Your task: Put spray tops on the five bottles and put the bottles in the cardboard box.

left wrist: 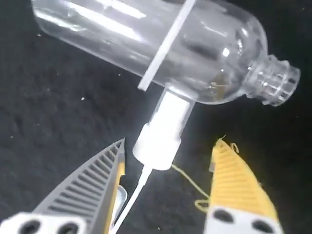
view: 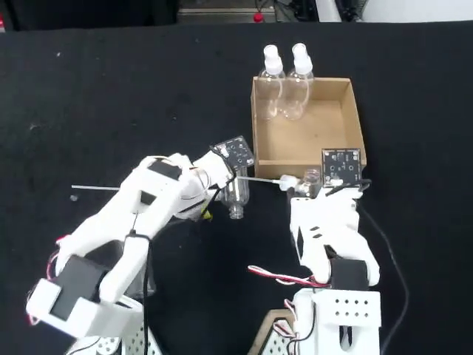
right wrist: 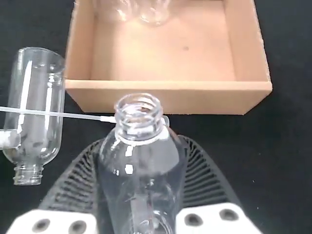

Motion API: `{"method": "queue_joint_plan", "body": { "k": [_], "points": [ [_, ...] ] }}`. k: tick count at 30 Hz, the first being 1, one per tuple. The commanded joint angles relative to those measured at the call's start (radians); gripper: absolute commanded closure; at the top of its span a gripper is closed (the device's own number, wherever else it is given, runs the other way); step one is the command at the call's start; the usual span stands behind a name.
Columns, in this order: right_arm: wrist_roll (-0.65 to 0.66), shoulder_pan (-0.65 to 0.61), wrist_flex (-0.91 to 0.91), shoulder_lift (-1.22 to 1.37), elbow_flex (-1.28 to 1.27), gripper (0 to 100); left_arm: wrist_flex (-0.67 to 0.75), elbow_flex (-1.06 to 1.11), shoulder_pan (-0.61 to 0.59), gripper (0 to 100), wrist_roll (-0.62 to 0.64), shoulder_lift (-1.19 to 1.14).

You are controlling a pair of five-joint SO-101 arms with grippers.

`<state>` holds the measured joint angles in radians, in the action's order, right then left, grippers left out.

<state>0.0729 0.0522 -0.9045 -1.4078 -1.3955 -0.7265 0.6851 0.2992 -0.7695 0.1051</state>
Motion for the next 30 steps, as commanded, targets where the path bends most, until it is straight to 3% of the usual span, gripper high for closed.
{"method": "queue_joint_plan", "body": {
  "k": [1,9,15,18,23,30],
  "points": [
    [0.0,-0.018,0.026,-0.028,0.008,98.8,0.012,-0.076,0.002,71,-0.012,-0.04],
    [0.0,-0.017,0.025,-0.028,0.008,98.8,0.012,-0.101,0.007,80,-0.014,-0.081],
    [0.0,-0.014,0.026,-0.028,0.008,98.8,0.011,-0.096,0.007,97,-0.009,-0.081],
    [0.0,-0.014,0.026,-0.028,0.008,98.8,-0.014,-0.102,0.004,96,-0.008,-0.08],
    [0.0,-0.011,0.026,-0.028,0.007,98.8,-0.193,-0.2,0.012,97,-0.008,-0.08],
    [-0.057,-0.012,0.026,-0.028,0.007,98.8,-0.647,-0.49,0.004,97,-0.005,-0.08]
  ]
}}
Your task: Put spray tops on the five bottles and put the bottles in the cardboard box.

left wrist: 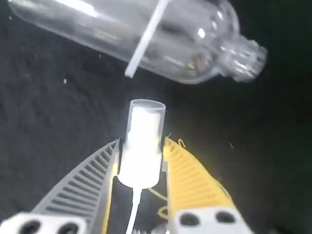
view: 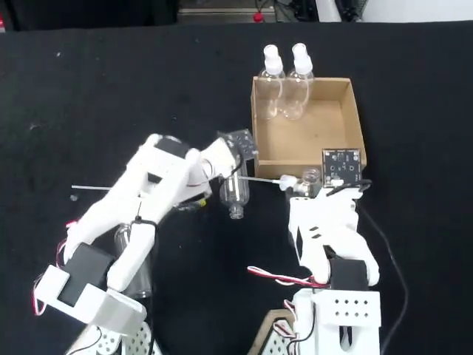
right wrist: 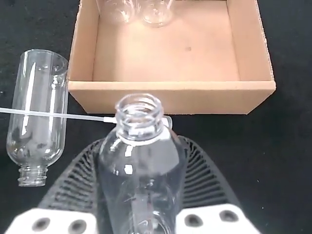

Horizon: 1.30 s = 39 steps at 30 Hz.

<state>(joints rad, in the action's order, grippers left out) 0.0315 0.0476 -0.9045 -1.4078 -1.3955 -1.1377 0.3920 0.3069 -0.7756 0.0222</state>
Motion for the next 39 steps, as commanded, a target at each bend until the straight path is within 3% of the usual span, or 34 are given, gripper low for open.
{"method": "queue_joint_plan", "body": {
  "k": [1,5,12,18,21,30,39],
  "points": [
    [-0.015,-0.011,0.026,-0.028,0.007,98.8,-0.287,-0.234,-0.004,97,0.011,0.003],
    [-0.02,-0.012,0.021,-0.033,0.007,98.8,-0.407,-0.357,0.007,97,0.124,0.037],
    [-0.02,-0.049,-0.015,-0.24,-0.065,98.8,-0.377,-0.329,0.025,97,0.281,0.338],
    [-0.014,-0.15,-0.103,-0.49,-0.076,98.4,-0.104,-0.156,0.005,97,0.486,0.589],
    [-0.014,-0.167,-0.077,-0.481,-0.082,98.4,0.014,-0.105,0.008,97,0.574,0.703],
    [-0.02,-0.204,0.13,-0.456,-0.206,98.5,0.451,0.03,0.013,97,0.615,0.971],
    [-0.021,-0.206,0.181,-0.487,-0.226,98.7,0.835,0.209,0.193,97,0.75,1.069]
  ]
}}
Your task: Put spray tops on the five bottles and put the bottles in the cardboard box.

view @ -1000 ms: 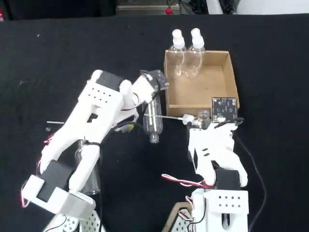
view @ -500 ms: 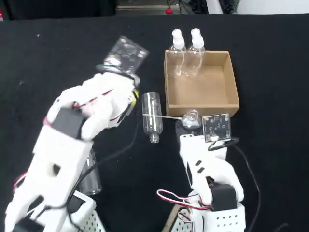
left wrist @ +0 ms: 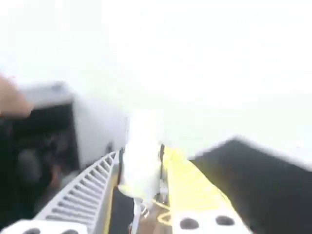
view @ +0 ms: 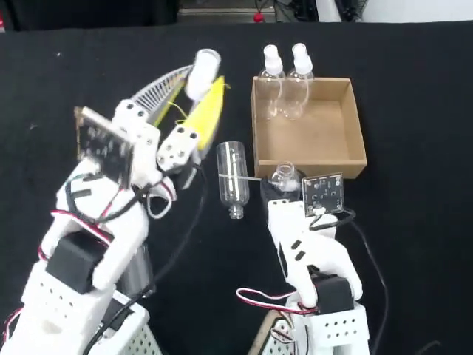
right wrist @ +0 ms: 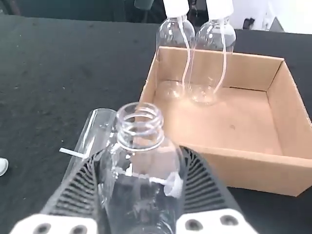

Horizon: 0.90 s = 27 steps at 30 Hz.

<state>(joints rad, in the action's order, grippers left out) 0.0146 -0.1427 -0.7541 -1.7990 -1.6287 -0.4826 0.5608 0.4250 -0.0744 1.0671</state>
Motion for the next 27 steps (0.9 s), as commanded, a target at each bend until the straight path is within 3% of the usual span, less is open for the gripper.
{"method": "queue_joint_plan", "body": {
  "k": [1,8,15,27],
  "points": [
    [-0.005,-0.015,0.031,-0.101,0.007,98.7,0.224,0.062,0.09,97,0.054,0.026],
    [0.0,-0.121,0.031,-0.099,0.007,98.7,0.333,0.151,0.128,97,0.104,0.038],
    [0.003,-0.192,0.023,-0.101,0.018,98.7,0.365,0.162,0.12,97,0.299,0.029],
    [0.003,-0.192,0.02,-0.101,0.054,98.7,0.359,0.216,0.208,97,0.298,0.037]
  ]
}}
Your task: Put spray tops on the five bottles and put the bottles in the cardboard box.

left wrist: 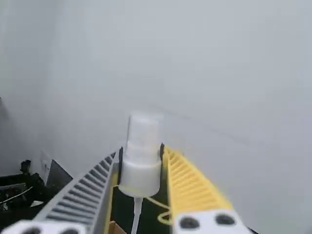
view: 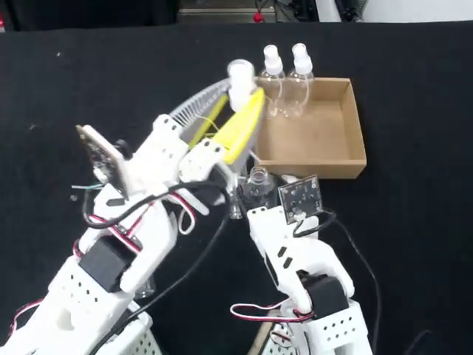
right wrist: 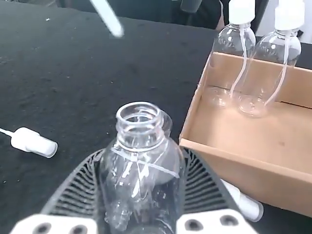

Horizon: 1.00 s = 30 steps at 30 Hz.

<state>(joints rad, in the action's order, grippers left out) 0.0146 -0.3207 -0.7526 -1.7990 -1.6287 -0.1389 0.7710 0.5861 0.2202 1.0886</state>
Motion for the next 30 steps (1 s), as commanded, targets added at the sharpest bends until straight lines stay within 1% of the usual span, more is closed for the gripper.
{"method": "queue_joint_plan", "body": {
  "k": [1,6,8,13,23,30],
  "points": [
    [0.003,-0.014,0.018,-0.101,0.054,98.7,0.015,0.005,0.056,97,-0.005,0.015],
    [0.003,-0.014,0.018,-0.101,0.061,98.7,0.02,0.002,0.062,97,-0.129,0.012],
    [0.003,-0.014,0.017,-0.101,0.07,98.7,0.018,0.002,0.062,97,-0.155,0.015],
    [0.003,-0.015,-0.037,-0.101,0.105,98.7,0.018,0.004,0.064,97,-0.157,0.015],
    [-0.002,-0.014,-0.035,-0.101,0.116,98.7,0.018,0.01,0.093,97,-0.163,0.005],
    [-0.003,-0.012,-0.035,-0.101,0.117,98.7,0.015,0.001,0.036,97,-0.161,-0.02]
  ]
}}
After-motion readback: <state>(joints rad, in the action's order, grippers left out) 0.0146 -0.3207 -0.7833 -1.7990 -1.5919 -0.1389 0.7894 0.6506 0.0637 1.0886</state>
